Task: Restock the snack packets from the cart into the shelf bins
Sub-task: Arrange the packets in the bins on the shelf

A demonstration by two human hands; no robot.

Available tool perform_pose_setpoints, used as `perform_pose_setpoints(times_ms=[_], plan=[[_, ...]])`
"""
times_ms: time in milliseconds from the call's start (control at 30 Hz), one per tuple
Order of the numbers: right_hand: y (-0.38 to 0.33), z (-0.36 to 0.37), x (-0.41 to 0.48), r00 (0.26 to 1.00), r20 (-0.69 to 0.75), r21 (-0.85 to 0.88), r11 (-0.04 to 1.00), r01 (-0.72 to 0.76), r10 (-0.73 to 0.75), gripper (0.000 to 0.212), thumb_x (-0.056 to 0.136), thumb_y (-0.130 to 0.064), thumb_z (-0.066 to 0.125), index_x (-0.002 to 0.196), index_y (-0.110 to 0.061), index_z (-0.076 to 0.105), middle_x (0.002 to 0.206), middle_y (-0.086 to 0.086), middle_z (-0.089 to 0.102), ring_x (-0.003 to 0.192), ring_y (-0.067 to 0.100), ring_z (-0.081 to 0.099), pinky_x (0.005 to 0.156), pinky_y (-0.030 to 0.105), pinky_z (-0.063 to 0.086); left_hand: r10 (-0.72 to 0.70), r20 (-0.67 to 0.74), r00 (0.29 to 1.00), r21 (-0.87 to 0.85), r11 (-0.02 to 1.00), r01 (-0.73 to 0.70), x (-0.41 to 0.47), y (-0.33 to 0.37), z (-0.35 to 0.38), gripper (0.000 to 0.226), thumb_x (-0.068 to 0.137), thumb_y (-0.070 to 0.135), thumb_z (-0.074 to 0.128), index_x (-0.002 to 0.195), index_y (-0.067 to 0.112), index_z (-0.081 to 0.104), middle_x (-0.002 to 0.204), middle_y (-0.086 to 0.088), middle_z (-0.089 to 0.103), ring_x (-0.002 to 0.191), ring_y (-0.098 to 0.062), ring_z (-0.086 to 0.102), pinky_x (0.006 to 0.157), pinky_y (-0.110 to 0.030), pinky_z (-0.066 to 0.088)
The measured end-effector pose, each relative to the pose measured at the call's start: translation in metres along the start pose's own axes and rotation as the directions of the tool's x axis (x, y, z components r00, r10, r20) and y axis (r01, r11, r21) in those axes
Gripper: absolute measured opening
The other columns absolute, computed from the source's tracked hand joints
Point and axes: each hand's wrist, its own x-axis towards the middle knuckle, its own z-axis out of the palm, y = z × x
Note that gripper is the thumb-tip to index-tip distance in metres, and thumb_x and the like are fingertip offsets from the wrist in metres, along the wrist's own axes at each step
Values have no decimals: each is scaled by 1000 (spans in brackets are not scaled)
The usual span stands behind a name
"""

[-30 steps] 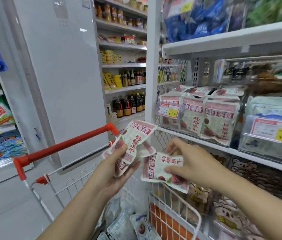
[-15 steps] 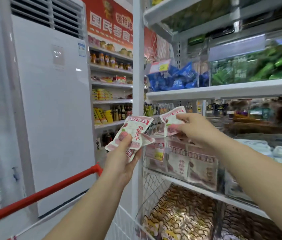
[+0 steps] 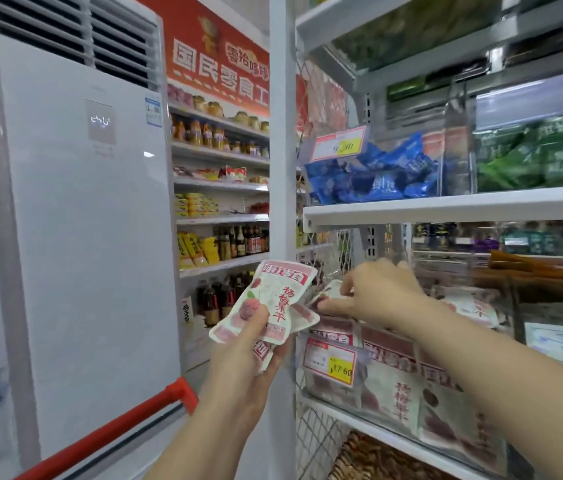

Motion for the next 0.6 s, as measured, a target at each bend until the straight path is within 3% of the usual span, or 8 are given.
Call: perform_pose_setpoints(times_ms=[100, 233, 400, 433, 500, 600], plan=[[0, 9, 13, 993, 72, 37, 996, 86, -89, 71, 82, -81, 44, 137, -37, 55, 145, 9, 50, 129, 32, 48, 106, 46, 39, 19, 52, 998, 15, 1000, -20, 4, 1, 5, 24, 94, 14, 66, 118, 17, 65, 105, -5, 78, 96, -17, 74, 84, -38, 57], [-4, 21, 21, 940, 269, 186, 969, 163, -210, 56, 100, -53, 33, 140, -18, 50, 145, 12, 52, 127, 30, 53, 103, 38, 45, 77, 104, 992, 38, 996, -81, 7, 2, 8, 30, 93, 15, 65, 123, 18, 65, 104, -4, 78, 92, -15, 75, 89, -38, 56], [-2, 23, 20, 925, 306, 220, 962, 161, -224, 62, 101, -58, 28, 147, -18, 43, 153, 8, 44, 135, 27, 47, 111, 42, 39, 73, 100, 992, 21, 997, -76, 6, -4, 12, 33, 94, 15, 64, 126, 17, 64, 106, -6, 78, 97, -18, 74, 88, -38, 56], [2, 21, 18, 944, 256, 254, 957, 142, -209, 59, 102, -54, 31, 148, -19, 42, 154, 8, 44, 136, 27, 46, 113, 43, 38, 67, 100, 993, 15, 998, -69, 5, -5, 13, 33, 94, 15, 64, 128, 16, 64, 108, -6, 77, 99, -19, 73, 87, -38, 56], [11, 15, 12, 989, 18, 333, 933, 135, -149, 50, 104, -40, 39, 149, -19, 40, 154, 7, 44, 136, 25, 45, 114, 45, 37, 58, 87, 995, -2, 998, -58, 5, -4, 17, 33, 95, 15, 64, 127, 15, 64, 108, -7, 77, 99, -19, 72, 84, -37, 57], [21, 0, -14, 922, -337, 335, 892, 305, -189, 72, 91, -18, 57, 156, -26, 26, 161, 3, 27, 147, 24, 27, 121, 44, 27, 39, 93, 995, -3, 999, -39, 2, -6, 27, 32, 93, 15, 66, 125, 14, 66, 105, -6, 78, 91, -14, 74, 73, -30, 59]])
